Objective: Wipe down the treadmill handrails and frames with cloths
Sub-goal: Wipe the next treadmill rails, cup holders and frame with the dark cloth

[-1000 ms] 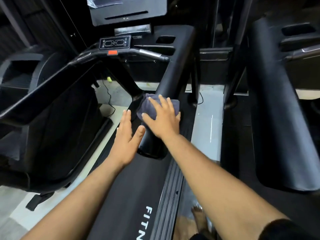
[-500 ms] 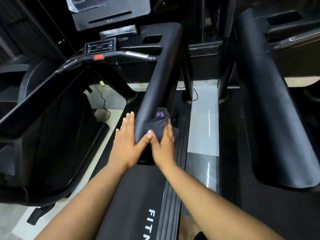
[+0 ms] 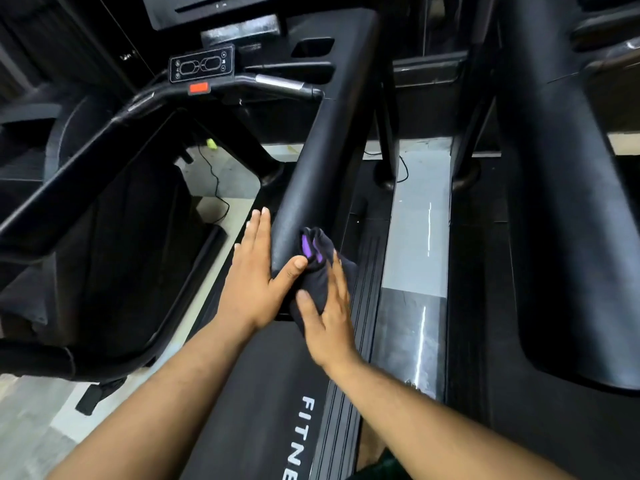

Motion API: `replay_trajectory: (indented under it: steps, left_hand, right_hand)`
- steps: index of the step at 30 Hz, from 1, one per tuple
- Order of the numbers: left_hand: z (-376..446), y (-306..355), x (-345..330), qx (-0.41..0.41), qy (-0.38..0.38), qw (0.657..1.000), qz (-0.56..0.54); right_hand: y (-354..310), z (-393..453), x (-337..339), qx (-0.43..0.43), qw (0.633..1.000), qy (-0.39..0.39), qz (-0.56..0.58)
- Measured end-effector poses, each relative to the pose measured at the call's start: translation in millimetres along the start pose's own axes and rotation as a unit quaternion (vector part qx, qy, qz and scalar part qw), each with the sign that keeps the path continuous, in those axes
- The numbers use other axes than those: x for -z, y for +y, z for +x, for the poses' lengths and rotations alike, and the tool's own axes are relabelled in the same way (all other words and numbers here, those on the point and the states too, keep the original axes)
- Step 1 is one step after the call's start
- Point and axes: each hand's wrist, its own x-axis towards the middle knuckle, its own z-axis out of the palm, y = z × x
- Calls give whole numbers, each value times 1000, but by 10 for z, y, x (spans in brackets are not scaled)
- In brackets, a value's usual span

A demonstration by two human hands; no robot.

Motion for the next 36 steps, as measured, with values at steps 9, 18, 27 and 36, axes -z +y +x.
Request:
replay_trajectory:
  steps: [9, 18, 27, 36]
  left_hand:
    - [-25, -35, -15, 4, 27, 997, -66]
    - [-12, 1, 33, 107, 10, 949, -298]
    - [24, -37, 7, 109, 22, 916, -384]
    - [3, -43, -63, 53, 61, 981, -179]
  right_hand:
    - [-171, -200, -45, -23, 1000, 3, -2]
    - [-502, 494, 15, 1, 979, -47, -197]
    - [-551, 718, 46, -3, 974, -78, -214]
    - [-402, 384, 71, 51, 972, -96, -208]
